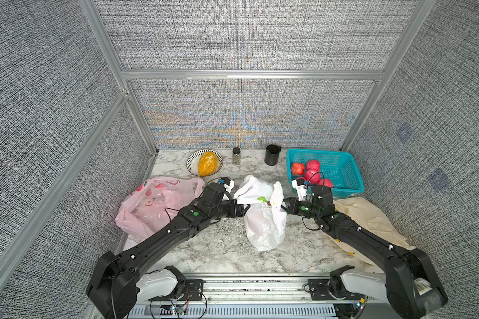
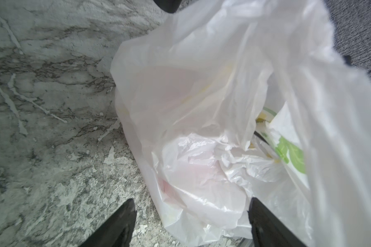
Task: Untie the knot of a plastic bag & take out the apple
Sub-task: Adjust the plastic bag at the center of the board.
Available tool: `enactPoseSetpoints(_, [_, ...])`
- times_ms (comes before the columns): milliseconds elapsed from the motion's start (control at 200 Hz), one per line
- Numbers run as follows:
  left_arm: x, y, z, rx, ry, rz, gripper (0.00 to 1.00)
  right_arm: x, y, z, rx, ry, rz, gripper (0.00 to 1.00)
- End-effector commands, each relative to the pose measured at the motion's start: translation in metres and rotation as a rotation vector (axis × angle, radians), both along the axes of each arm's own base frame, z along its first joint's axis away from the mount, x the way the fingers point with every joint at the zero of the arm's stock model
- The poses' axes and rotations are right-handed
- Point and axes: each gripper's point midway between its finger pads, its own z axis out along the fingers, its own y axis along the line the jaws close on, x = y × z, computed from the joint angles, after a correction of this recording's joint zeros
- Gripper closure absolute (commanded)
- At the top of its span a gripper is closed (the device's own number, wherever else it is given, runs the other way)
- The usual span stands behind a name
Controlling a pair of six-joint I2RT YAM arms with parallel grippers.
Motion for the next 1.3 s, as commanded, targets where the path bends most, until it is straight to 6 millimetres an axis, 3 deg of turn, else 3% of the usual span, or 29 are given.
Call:
enactPoseSetpoints(0, [0.019, -0.014, 0.046, -0.102, -0.108, 0.013, 0.16, 0.000, 0.003, -0.009, -0.016, 0.022, -0.033, 1.00])
enactPoseSetpoints(140, [0.035, -0.053, 0.074, -0.201, -0.157, -0.083, 0.17, -0.008, 0.010, -0.011, -0.066, -0.001, 0.005, 1.00])
enactPoseSetpoints(195, [0.040, -0.064, 0.074, -0.205, -0.149, -0.105, 0.18, -0.009, 0.013, -0.004, -0.101, -0.031, 0.033, 0.87])
enactPoseSetpoints(345, [0.047, -0.080, 0.068, -0.197, -0.141, -0.135, 0.19, -0.013, 0.012, 0.024, -0.201, -0.165, 0.075, 0.36])
enactPoseSetpoints(450, [0.048, -0.085, 0.070, -0.198, -0.148, -0.146, 0.19, -0.013, 0.007, 0.045, -0.258, -0.262, 0.086, 0.22])
enactPoseSetpoints(510, [0.048, -0.087, 0.071, -0.200, -0.150, -0.150, 0.19, -0.013, 0.005, 0.058, -0.275, -0.322, 0.091, 0.03])
enactPoseSetpoints(571, [0.048, -0.087, 0.072, -0.200, -0.151, -0.154, 0.19, -0.011, 0.005, 0.069, -0.286, -0.379, 0.088, 0.02])
enactPoseSetpoints(661, [0.048, -0.090, 0.072, -0.205, -0.147, -0.165, 0.19, -0.004, 0.005, 0.076, -0.315, -0.443, 0.077, 0.02])
enactPoseSetpoints(806, [0.045, -0.092, 0.073, -0.209, -0.144, -0.178, 0.19, 0.018, 0.003, 0.063, -0.410, -0.449, 0.054, 0.02])
enactPoseSetpoints(826, [0.045, -0.091, 0.073, -0.208, -0.144, -0.178, 0.19, 0.024, 0.003, 0.073, -0.412, -0.470, 0.040, 0.02])
enactPoseSetpoints(881, [0.043, -0.091, 0.075, -0.208, -0.147, -0.185, 0.20, 0.029, 0.004, 0.075, -0.427, -0.485, 0.032, 0.03])
enactPoseSetpoints(996, [0.040, -0.090, 0.076, -0.200, -0.149, -0.199, 0.20, 0.039, 0.006, 0.073, -0.425, -0.515, 0.015, 0.12])
enactPoseSetpoints(1056, [0.038, -0.092, 0.077, -0.200, -0.146, -0.214, 0.20, 0.040, 0.009, 0.072, -0.418, -0.516, 0.028, 0.23])
enactPoseSetpoints(1136, [0.035, -0.093, 0.072, -0.175, -0.129, -0.240, 0.19, 0.040, 0.015, 0.074, -0.394, -0.522, 0.046, 0.44])
enactPoseSetpoints(1246, [0.029, -0.091, 0.060, -0.114, -0.091, -0.277, 0.17, 0.037, 0.021, 0.080, -0.346, -0.527, 0.067, 0.86])
enactPoseSetpoints(1296, [0.026, -0.088, 0.051, -0.066, -0.068, -0.292, 0.17, 0.035, 0.023, 0.083, -0.323, -0.526, 0.071, 0.99])
